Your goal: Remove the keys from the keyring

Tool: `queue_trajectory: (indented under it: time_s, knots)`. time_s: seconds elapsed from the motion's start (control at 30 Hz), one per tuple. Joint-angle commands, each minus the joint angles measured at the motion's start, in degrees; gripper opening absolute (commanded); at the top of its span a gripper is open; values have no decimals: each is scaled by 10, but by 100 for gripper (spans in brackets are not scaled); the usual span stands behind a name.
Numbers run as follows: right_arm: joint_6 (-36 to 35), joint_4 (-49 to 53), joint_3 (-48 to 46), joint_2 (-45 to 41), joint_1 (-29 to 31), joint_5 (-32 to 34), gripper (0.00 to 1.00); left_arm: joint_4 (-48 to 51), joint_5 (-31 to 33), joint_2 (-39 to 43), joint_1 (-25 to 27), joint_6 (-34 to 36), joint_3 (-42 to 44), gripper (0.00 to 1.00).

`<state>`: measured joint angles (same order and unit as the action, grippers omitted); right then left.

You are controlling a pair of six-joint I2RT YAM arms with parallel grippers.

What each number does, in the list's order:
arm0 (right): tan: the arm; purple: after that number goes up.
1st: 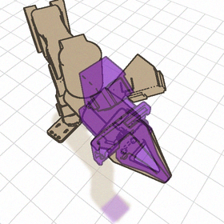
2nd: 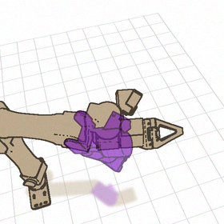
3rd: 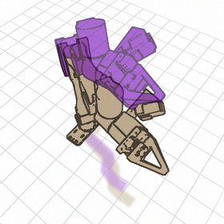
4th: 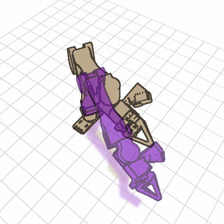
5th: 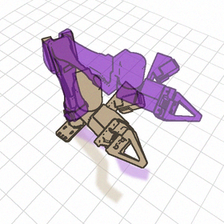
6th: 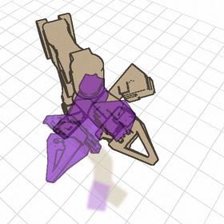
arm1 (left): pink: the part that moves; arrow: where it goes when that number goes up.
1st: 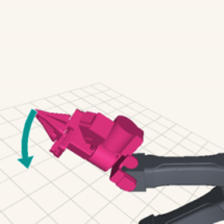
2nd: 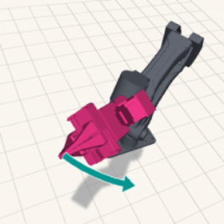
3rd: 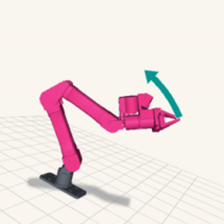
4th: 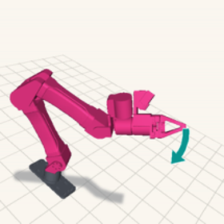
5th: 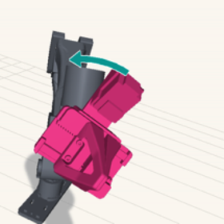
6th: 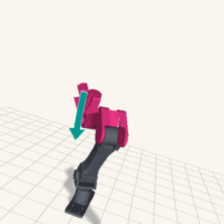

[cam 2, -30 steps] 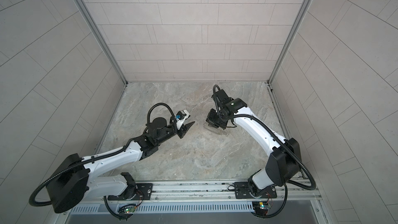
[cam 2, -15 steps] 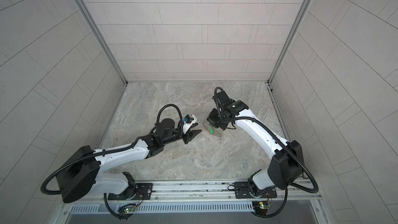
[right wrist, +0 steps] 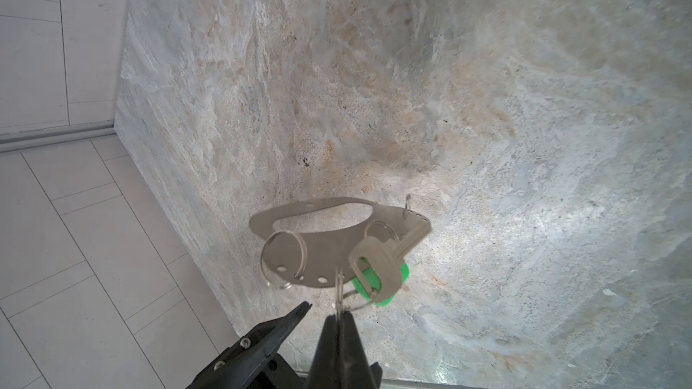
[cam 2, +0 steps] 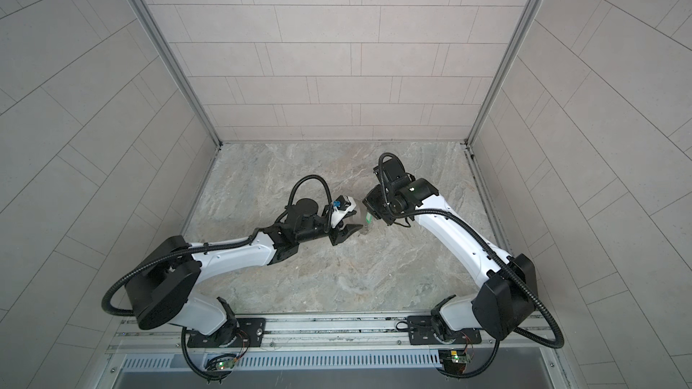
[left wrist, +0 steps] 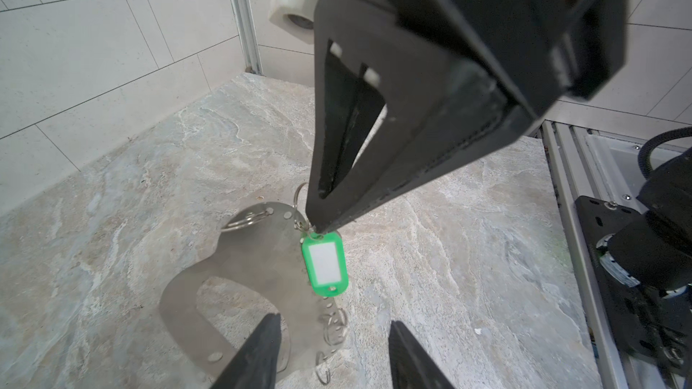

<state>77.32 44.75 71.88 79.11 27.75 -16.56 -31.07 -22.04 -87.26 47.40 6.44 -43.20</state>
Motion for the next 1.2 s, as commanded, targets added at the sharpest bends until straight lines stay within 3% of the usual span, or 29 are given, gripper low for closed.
queue_trajectory:
  time_s: [0.0, 0.27, 0.6, 0.93, 1.17]
  knots:
    - [42, -11, 0, -22, 5, 21, 0, -25, 8, -11, 3, 8, -23, 53]
    - [76, -20, -9, -43, 8, 48, 0, -39, 31, -42, 13, 20, -41, 54]
    - [124, -45, -37, -73, 25, 96, 0, -174, 40, -113, 16, -77, -53, 54]
    - [151, -56, -53, -93, 35, 139, 0, -193, 62, -125, 44, -71, -55, 54]
    - [153, -56, -55, -97, 38, 146, 0, -205, 96, -147, 60, -82, -80, 47]
